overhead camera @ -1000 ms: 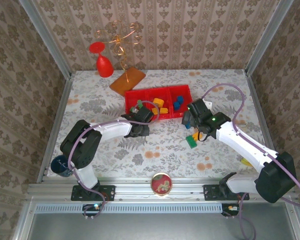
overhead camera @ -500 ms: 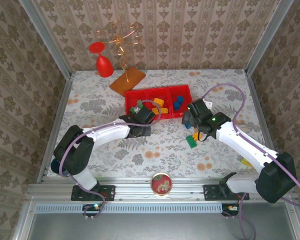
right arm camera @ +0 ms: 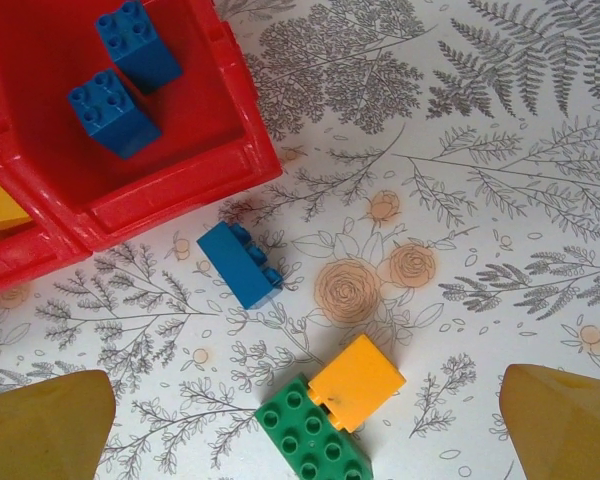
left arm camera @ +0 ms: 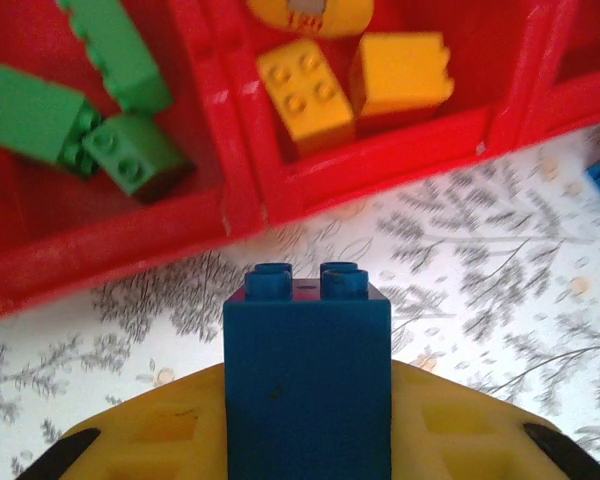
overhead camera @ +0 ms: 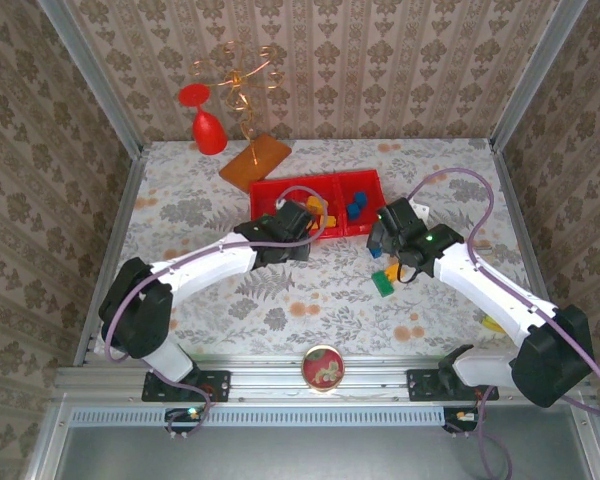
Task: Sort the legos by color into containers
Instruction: Pick up the lego from the center of the table, then place the lego in the container.
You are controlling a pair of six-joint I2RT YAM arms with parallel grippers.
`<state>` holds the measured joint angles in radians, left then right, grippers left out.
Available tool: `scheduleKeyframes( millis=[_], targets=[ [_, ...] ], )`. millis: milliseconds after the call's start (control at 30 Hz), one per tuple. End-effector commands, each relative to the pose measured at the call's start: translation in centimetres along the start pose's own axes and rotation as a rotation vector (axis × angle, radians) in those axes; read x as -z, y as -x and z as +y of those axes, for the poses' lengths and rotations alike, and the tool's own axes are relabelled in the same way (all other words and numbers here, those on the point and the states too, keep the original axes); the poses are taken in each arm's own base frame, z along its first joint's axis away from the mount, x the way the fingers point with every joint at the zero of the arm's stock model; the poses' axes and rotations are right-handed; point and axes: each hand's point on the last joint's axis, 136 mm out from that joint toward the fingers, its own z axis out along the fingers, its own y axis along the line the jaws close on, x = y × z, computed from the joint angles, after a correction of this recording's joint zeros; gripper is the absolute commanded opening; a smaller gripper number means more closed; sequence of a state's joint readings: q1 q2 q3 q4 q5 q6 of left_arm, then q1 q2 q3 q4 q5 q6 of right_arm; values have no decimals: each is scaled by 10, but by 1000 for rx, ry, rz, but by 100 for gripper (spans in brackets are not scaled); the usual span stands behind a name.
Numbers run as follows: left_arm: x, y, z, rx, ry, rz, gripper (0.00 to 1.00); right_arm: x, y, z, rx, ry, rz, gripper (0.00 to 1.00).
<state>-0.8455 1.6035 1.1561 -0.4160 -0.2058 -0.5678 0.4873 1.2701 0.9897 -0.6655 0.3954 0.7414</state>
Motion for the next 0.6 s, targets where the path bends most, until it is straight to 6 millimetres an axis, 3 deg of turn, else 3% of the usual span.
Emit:
scheduleKeyframes(
  millis=[0,200,567],
  targets=[
    [13,31,-20,-64,-61,-70,21,1,-6,-22,-27,-76,0,100],
    [12,66,-51,-155,-164,-119,20,1,-9,-31,-52,-91,4,100],
    [-22,125,-92,-296,-290,-161,21,0,-20,-45,-88,-131,29,100]
  ],
)
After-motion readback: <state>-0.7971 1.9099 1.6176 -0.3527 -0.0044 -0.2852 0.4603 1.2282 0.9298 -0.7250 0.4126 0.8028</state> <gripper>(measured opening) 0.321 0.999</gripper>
